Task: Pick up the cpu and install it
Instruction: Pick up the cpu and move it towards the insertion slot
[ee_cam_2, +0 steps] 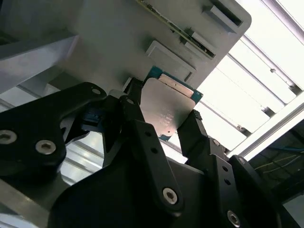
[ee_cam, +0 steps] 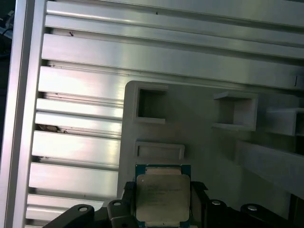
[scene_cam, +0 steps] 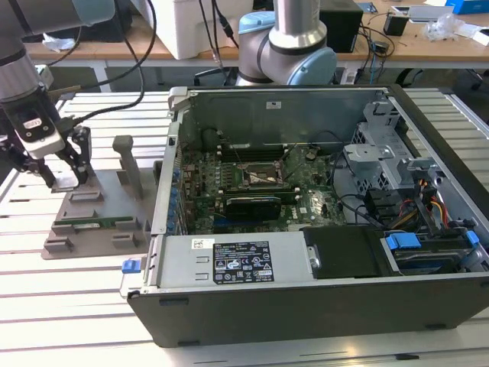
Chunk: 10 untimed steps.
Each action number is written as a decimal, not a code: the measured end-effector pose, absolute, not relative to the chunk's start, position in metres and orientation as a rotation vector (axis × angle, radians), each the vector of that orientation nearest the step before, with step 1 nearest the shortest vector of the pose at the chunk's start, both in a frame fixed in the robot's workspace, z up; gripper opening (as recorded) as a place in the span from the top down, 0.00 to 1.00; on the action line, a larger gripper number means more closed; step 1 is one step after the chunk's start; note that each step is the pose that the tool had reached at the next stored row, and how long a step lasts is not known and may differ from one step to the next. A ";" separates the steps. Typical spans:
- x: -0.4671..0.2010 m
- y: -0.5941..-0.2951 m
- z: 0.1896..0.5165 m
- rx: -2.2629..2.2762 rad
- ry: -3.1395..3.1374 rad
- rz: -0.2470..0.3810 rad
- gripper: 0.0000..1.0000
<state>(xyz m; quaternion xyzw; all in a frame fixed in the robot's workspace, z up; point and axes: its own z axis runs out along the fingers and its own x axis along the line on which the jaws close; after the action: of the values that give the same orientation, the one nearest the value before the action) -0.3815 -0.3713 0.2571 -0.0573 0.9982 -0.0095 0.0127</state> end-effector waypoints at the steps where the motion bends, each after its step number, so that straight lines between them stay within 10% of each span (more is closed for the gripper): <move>1: -0.381 -0.371 0.260 -0.178 3.111 -0.030 0.45; 10: -0.381 -0.371 0.285 -0.178 3.111 -0.030 0.45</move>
<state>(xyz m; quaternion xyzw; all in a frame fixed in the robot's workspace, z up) -0.3815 -0.3713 0.2854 -0.0573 0.9982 -0.0095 0.0127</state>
